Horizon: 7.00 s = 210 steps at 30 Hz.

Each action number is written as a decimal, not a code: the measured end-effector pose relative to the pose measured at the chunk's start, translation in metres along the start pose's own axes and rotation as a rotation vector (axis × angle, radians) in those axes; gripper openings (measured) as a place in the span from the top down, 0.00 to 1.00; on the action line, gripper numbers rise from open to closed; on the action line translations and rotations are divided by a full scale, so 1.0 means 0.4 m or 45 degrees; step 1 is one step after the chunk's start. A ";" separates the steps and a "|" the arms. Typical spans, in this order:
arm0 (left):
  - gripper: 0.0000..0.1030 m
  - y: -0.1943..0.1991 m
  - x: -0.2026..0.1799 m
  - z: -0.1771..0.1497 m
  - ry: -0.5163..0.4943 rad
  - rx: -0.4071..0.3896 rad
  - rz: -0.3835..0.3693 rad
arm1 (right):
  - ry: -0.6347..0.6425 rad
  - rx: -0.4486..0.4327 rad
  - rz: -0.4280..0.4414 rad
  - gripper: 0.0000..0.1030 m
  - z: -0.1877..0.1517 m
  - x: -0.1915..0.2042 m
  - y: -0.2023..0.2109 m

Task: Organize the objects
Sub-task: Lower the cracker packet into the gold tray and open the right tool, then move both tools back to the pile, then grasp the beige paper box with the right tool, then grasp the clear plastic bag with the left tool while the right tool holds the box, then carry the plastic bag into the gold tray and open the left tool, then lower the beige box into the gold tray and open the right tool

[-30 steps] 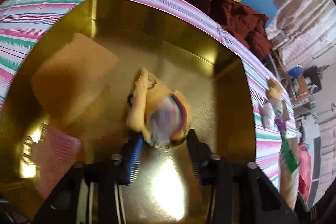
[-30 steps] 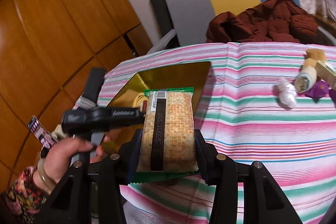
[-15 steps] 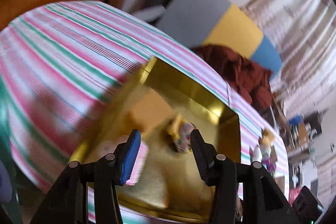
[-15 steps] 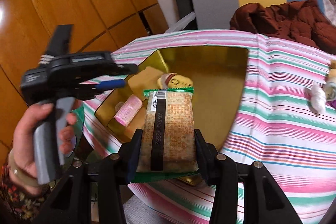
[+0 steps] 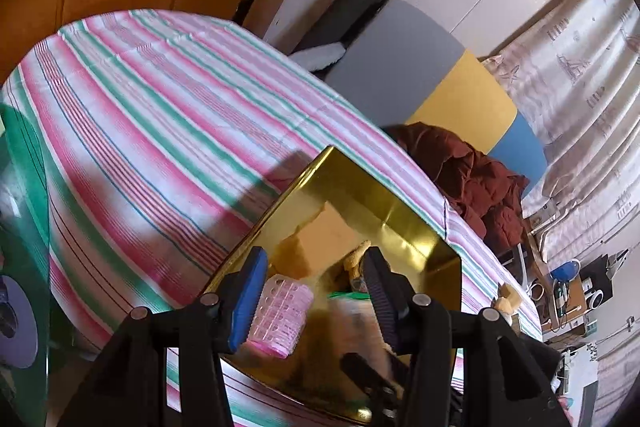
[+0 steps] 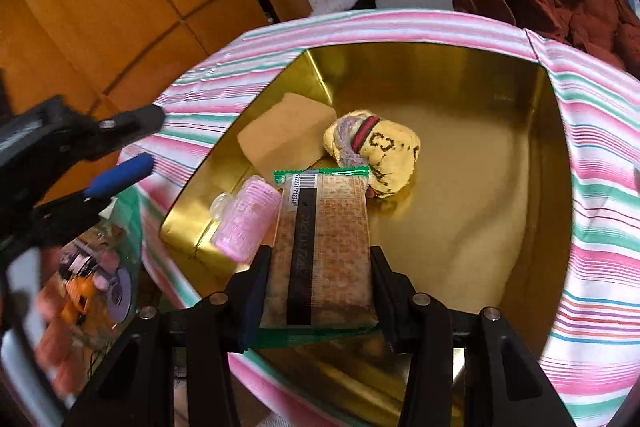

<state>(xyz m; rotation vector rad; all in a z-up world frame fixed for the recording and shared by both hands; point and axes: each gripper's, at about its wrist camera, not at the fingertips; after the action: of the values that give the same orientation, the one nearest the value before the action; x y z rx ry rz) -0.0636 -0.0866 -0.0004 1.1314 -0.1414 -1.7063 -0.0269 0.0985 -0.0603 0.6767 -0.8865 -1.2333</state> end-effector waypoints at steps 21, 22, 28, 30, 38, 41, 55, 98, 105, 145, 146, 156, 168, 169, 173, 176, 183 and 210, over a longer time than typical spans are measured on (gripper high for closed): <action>0.51 -0.006 -0.076 -0.047 -0.096 -0.008 -0.056 | -0.050 -0.278 0.006 0.39 -0.029 -0.074 0.162; 0.51 -0.007 -0.079 -0.051 -0.099 -0.003 -0.074 | -0.063 -0.297 -0.009 0.39 -0.029 -0.088 0.174; 0.51 -0.021 -0.136 -0.100 -0.176 0.039 -0.160 | -0.118 -0.374 -0.100 0.39 -0.049 -0.157 0.222; 0.51 -0.026 -0.163 -0.120 -0.224 0.058 -0.183 | -0.136 -0.398 -0.141 0.39 -0.058 -0.186 0.236; 0.51 -0.043 -0.268 -0.211 -0.407 0.146 -0.288 | -0.236 -0.413 -0.264 0.36 -0.107 -0.335 0.279; 0.51 -0.053 -0.300 -0.249 -0.474 0.188 -0.310 | -0.289 -0.397 -0.315 0.34 -0.132 -0.398 0.287; 0.50 -0.085 -0.414 -0.412 -0.673 0.369 -0.356 | -0.419 -0.274 -0.509 0.27 -0.239 -0.669 0.322; 0.43 -0.451 -0.674 -0.538 -0.754 0.704 -0.261 | -0.525 -0.155 -0.563 0.51 -0.278 -1.099 0.464; 0.41 -0.561 -0.742 -0.528 -0.779 0.664 -0.199 | -0.481 -0.141 -0.515 0.51 -0.266 -1.068 0.449; 0.68 -0.358 -0.629 -0.520 -0.826 0.312 -0.356 | -0.233 -0.114 -0.501 0.51 -0.251 -0.951 0.357; 0.68 -0.334 -0.630 -0.510 -0.831 0.292 -0.367 | -0.228 -0.113 -0.504 0.51 -0.251 -0.950 0.357; 0.68 -0.218 -0.543 -0.396 -0.792 0.232 -0.305 | -0.207 -0.113 -0.515 0.50 -0.254 -0.937 0.352; 0.67 -0.233 -0.342 -0.324 -0.579 0.333 -0.130 | -0.191 -0.118 -0.525 0.50 -0.256 -0.929 0.350; 0.67 -0.243 -0.326 -0.322 -0.571 0.361 -0.104 | -0.194 -0.120 -0.519 0.50 -0.256 -0.930 0.351; 0.67 -0.273 -0.279 -0.320 -0.524 0.455 -0.035 | -0.201 -0.128 -0.509 0.51 -0.256 -0.925 0.353; 0.63 -0.276 -0.256 -0.321 -0.504 0.471 0.012 | -0.191 -0.146 -0.494 0.51 -0.257 -0.914 0.357; 0.54 -0.245 -0.208 -0.316 -0.481 0.444 0.122 | -0.119 -0.208 -0.512 0.51 -0.255 -0.864 0.376; 0.53 -0.028 -0.174 -0.290 -0.452 -0.047 0.094 | -0.162 -0.291 0.043 0.50 -0.091 -0.351 0.289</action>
<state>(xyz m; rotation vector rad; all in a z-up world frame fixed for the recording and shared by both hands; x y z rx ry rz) 0.0151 0.0209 -0.0280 0.7779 -0.3665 -1.8224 0.0500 0.2597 -0.0104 0.4026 -0.8414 -1.3343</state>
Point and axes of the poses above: each gripper's, at about its wrist camera, not at the fingertips, and y roughly against the way its jaws point, x to its left, z to its top, and after that the axes turned 10 degrees about -z, right-handed
